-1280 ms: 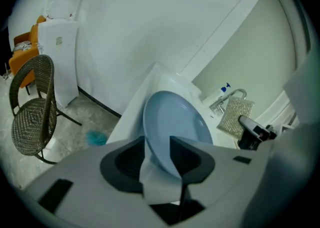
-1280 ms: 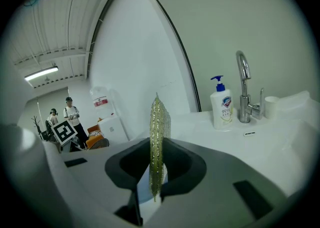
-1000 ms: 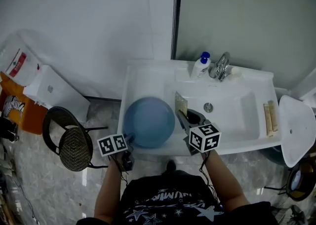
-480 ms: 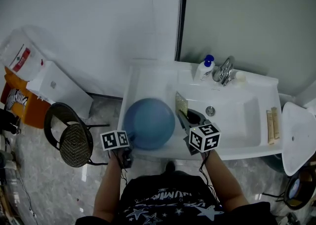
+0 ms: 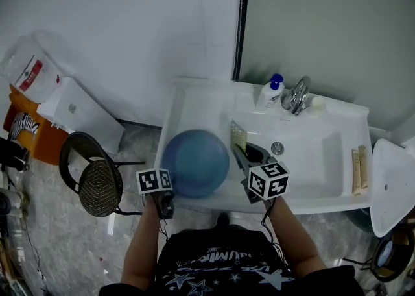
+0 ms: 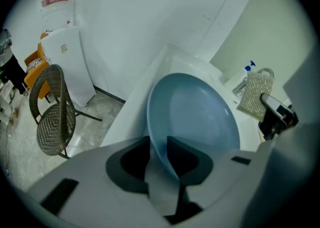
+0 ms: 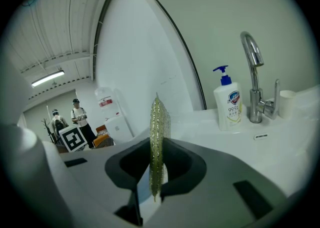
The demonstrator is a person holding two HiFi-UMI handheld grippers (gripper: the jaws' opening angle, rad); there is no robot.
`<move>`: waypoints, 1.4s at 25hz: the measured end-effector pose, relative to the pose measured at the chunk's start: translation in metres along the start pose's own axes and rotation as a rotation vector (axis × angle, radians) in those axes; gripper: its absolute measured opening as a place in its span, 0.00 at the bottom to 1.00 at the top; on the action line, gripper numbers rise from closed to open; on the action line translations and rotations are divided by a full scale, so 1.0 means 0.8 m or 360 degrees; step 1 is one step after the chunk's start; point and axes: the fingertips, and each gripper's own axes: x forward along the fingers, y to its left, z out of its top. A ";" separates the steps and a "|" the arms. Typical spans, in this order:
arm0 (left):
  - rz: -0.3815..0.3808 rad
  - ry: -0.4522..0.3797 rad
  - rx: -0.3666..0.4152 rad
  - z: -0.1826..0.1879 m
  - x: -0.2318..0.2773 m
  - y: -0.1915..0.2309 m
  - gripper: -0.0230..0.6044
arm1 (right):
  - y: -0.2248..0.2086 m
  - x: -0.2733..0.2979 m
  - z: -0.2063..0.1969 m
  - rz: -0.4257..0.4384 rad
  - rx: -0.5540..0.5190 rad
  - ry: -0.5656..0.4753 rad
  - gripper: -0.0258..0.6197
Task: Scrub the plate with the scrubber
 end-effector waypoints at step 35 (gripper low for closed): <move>-0.0422 -0.0290 -0.0116 0.042 -0.047 -0.011 0.11 | 0.077 0.017 0.000 -0.0094 -0.0080 0.0028 0.15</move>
